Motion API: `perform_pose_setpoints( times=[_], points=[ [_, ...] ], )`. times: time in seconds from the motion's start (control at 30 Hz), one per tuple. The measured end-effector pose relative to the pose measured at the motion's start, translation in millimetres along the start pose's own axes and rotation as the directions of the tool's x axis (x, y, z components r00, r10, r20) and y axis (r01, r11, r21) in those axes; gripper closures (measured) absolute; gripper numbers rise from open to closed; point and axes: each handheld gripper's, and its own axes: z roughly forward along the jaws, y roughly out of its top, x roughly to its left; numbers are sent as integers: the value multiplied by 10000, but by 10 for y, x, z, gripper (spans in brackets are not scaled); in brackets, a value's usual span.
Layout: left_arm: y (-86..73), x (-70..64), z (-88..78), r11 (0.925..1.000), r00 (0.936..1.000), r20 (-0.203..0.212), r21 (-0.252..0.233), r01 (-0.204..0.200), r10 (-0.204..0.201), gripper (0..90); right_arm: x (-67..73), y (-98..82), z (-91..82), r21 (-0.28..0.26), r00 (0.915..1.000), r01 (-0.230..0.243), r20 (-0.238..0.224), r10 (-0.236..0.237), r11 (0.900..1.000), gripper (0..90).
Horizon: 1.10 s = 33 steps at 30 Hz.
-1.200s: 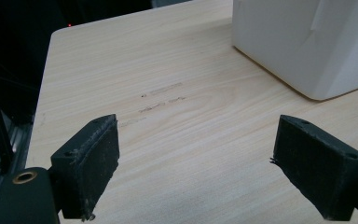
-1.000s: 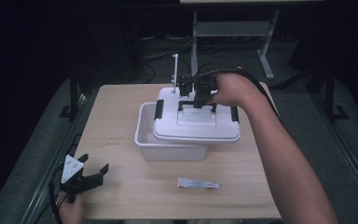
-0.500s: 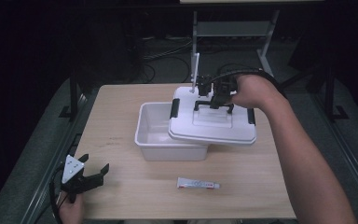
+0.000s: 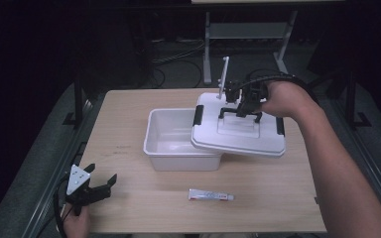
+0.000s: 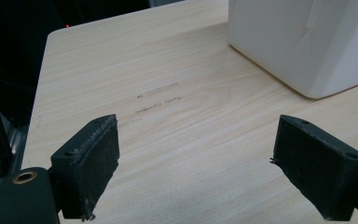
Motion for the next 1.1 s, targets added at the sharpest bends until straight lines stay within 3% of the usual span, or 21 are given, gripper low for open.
perform_pose_setpoints(
  times=[1.1],
  points=[
    [4, -9, -6, 10000, 10000, -10, -14, -49, 49, 137, 53, -830, 30, -70, 9911, -1332, -68, 1331, 9911, 838]
  ],
)
